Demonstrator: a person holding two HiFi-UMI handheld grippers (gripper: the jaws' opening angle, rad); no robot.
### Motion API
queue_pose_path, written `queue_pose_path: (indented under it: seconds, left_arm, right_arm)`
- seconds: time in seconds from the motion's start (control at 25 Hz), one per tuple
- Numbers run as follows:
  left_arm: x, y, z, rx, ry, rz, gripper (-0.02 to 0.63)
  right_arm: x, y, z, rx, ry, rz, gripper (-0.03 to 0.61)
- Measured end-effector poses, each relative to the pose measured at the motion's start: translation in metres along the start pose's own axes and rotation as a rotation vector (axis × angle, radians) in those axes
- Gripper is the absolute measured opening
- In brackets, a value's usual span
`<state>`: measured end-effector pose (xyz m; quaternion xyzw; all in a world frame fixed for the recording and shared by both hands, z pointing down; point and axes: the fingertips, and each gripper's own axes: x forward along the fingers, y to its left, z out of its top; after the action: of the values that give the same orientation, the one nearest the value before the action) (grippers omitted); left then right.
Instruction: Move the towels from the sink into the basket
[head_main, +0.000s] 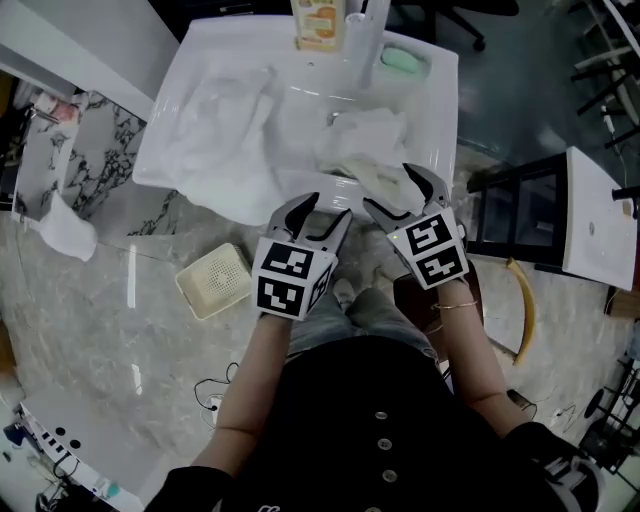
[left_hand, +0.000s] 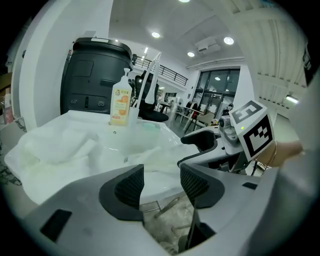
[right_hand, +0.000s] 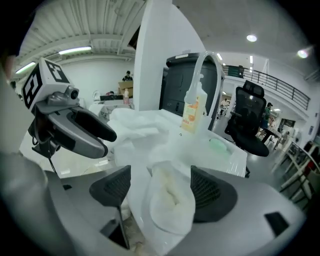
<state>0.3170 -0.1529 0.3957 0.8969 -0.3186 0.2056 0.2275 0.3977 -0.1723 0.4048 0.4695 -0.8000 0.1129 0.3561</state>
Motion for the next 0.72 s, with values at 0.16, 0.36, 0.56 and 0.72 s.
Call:
queue_pose_path:
  seconds: [0.16,0.36,0.56,0.72]
  left_arm:
    - [0.014,0.013,0.001,0.020,0.029,-0.034,0.219]
    - [0.024,0.031,0.002,0.011,0.047,-0.045,0.219]
    - [0.027,0.029,0.001,-0.009,0.051,-0.077,0.219]
    - [0.027,0.030,-0.004,-0.028,0.061,-0.091,0.219]
  right_arm:
    - [0.022,-0.003,-0.010,-0.029,0.089,0.013,0.384]
    - [0.047,-0.011,-0.026,-0.034,0.183,0.006,0.388]
    - [0.058,-0.015,-0.044,-0.015,0.272,0.026,0.348]
    - [0.062,-0.017,-0.051,0.003,0.307,0.028,0.293]
